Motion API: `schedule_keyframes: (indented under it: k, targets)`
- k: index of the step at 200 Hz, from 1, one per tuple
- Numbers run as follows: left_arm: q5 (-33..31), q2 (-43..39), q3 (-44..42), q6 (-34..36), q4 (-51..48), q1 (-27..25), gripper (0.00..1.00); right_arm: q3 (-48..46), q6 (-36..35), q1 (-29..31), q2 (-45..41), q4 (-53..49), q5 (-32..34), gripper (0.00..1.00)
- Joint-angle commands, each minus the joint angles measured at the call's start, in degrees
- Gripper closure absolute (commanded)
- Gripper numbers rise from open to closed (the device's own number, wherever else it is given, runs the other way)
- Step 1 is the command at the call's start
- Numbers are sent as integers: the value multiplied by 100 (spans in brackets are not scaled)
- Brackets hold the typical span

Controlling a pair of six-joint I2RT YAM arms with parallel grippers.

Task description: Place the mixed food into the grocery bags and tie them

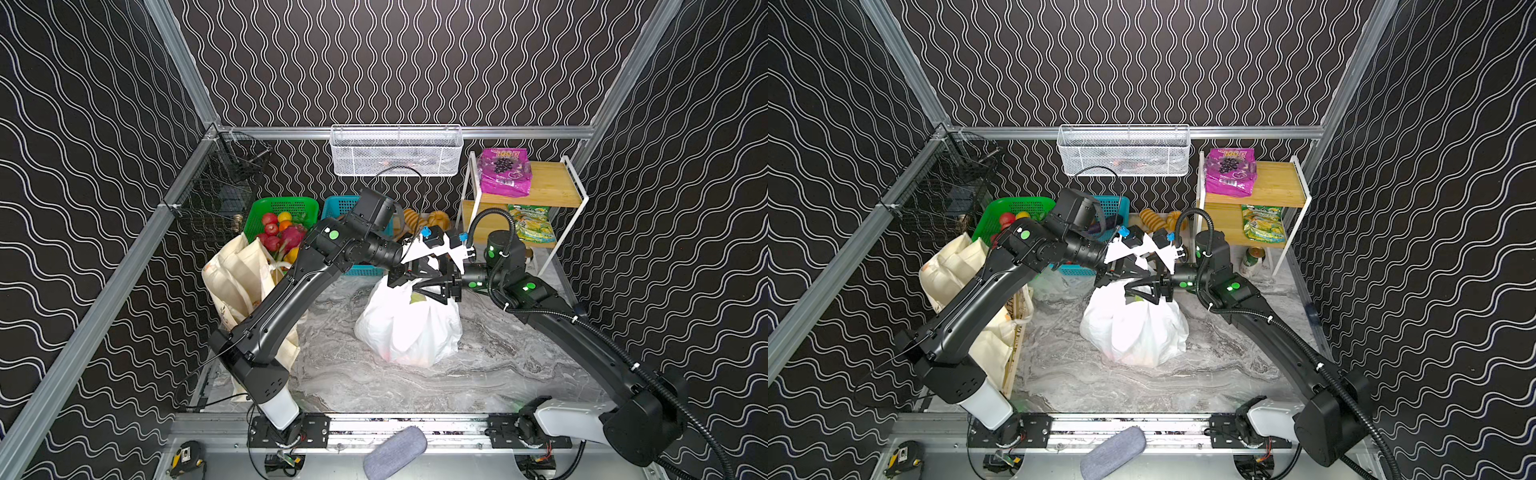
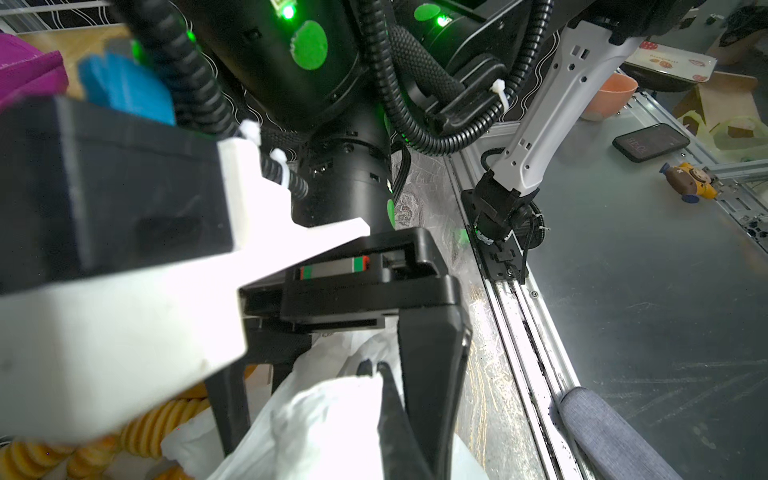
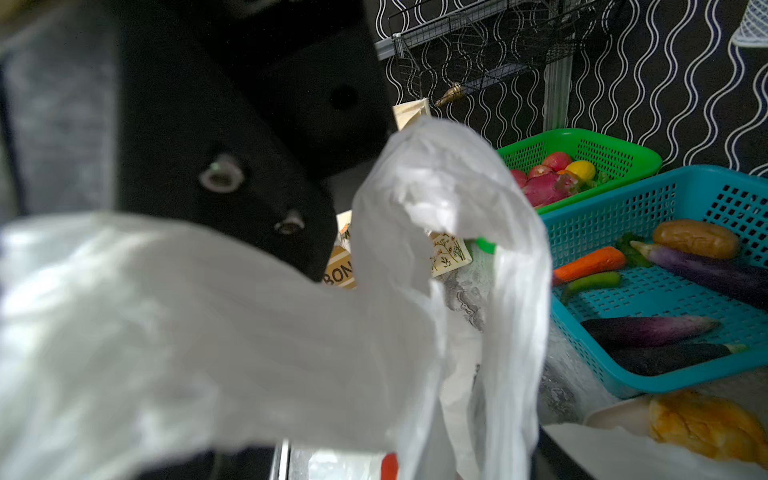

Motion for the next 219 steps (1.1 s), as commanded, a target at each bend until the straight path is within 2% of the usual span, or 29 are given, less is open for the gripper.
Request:
schedule_keyframes:
  k: [1,27,46,75,97,109,155,166,179,191,219]
  targets:
    - [212,-10,32,-112,167,-5,98,-22,162,36,20,438,-5,26]
    - [244,73,99,-54,2,-5,97,-35,282,47,62,614,-128,30]
    - [371,111,124,-69,0,-5,96,-43,368,47,107,720,-171,38]
    - [307,14,66,-90,118,-5,95,-100,432,47,147,767,-133,70]
    - [293,-62,-54,-117,177,-5,93,-184,462,47,93,894,-215,86]
    - [259,-80,-99,-135,175,-5,92,-219,507,47,74,964,-263,100]
    - [253,-142,-225,-188,211,-7,91,-352,596,46,22,1140,-238,100]
    - [258,-108,-153,-161,84,-5,83,-364,607,38,12,1158,-197,100]
    - [195,-103,-89,-166,12,-5,60,-379,632,38,-6,1181,-156,100]
    - [0,-220,-162,-324,168,4,48,-382,599,26,-19,1143,-98,100]
    - [-273,-797,-714,-708,877,138,33,-387,501,-29,-58,1019,-62,100]
